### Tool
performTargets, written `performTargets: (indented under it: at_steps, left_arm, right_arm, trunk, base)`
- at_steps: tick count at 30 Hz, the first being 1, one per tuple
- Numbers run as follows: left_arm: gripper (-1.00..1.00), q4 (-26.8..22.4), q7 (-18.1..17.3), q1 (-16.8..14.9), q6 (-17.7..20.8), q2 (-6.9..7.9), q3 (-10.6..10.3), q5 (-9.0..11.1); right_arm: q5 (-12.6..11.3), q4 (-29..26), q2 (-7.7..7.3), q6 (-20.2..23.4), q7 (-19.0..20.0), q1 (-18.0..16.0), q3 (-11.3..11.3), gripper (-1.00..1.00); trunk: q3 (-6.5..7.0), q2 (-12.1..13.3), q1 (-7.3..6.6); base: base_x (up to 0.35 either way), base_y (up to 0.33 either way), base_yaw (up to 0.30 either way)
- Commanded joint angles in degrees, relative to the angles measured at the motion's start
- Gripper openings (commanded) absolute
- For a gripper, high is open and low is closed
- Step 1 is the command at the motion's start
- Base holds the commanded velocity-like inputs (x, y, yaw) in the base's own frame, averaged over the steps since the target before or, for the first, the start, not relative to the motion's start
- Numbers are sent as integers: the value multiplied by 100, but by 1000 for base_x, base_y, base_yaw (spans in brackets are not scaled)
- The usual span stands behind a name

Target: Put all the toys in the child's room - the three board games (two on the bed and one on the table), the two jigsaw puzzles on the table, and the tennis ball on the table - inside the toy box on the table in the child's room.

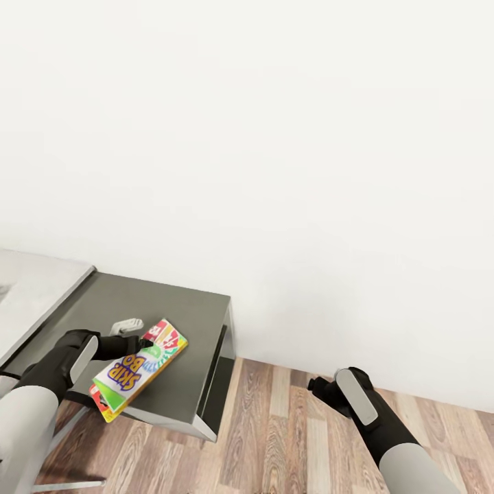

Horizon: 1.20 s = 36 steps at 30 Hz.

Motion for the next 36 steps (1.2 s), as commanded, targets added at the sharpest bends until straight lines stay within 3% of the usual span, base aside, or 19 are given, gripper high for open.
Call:
performTargets:
  at_steps: [1,9,27,36]
  left_arm:
    - [100,-6,2,-4,31,5,-17,25]
    - [100,-4,2,-5,33,8,-17,25]
    - [100,-5,-4,-5,31,13,-17,25]
    - [100,-6,-6,-5,36,19,-15,25]
  right_arm:
    - [-58,-8,-7,2,-59,-4,25,100]
    - [-58,-6,6,1,-59,-4,25,100]
    - [-58,-4,15,1,-59,-4,25,100]
    - [-58,-2,7,1,-59,-4,25,100]
  trunk:
    - [-10,-11,2]
    - [-10,-11,2]
    - [-10,-11,2]
    - [28,-11,2]
  base:
    - [-122,-136,0]
    - [-46,-157,0]
    - [-1,-4,0]
    - [0,0,-117]
